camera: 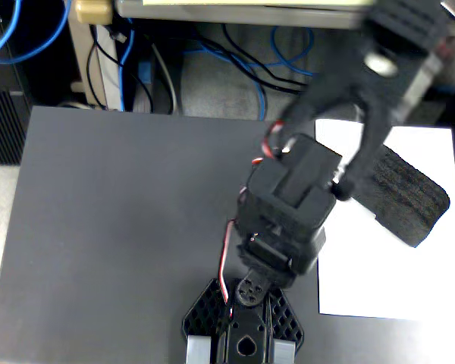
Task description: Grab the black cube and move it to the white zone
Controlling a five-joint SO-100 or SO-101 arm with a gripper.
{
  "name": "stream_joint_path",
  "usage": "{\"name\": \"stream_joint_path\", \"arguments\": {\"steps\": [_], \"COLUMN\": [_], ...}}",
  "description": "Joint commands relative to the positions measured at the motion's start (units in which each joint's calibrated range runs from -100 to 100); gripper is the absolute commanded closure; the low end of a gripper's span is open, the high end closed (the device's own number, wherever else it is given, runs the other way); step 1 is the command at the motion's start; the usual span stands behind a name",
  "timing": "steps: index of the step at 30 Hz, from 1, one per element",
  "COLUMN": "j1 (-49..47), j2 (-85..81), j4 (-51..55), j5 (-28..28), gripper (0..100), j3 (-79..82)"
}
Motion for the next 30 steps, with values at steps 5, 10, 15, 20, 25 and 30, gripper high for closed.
{"name": "stream_joint_path", "arguments": {"steps": [5,10,15,20,25,30], "j1": [-7.9,-19.2,-19.5,-32.2,-39.3,-40.6], "j2": [-1.7,-1.7,-26.1,-44.8,-58.4,-81.2], "j4": [1.0,1.0,1.0,1.0,1.0,-0.9], "j5": [-6.6,-7.2,-10.2,-14.0,-15.8,-16.5], "gripper": [94,99,99,99,99,99], "j3": [-14.7,-16.2,-15.3,-14.5,-0.9,17.5]}}
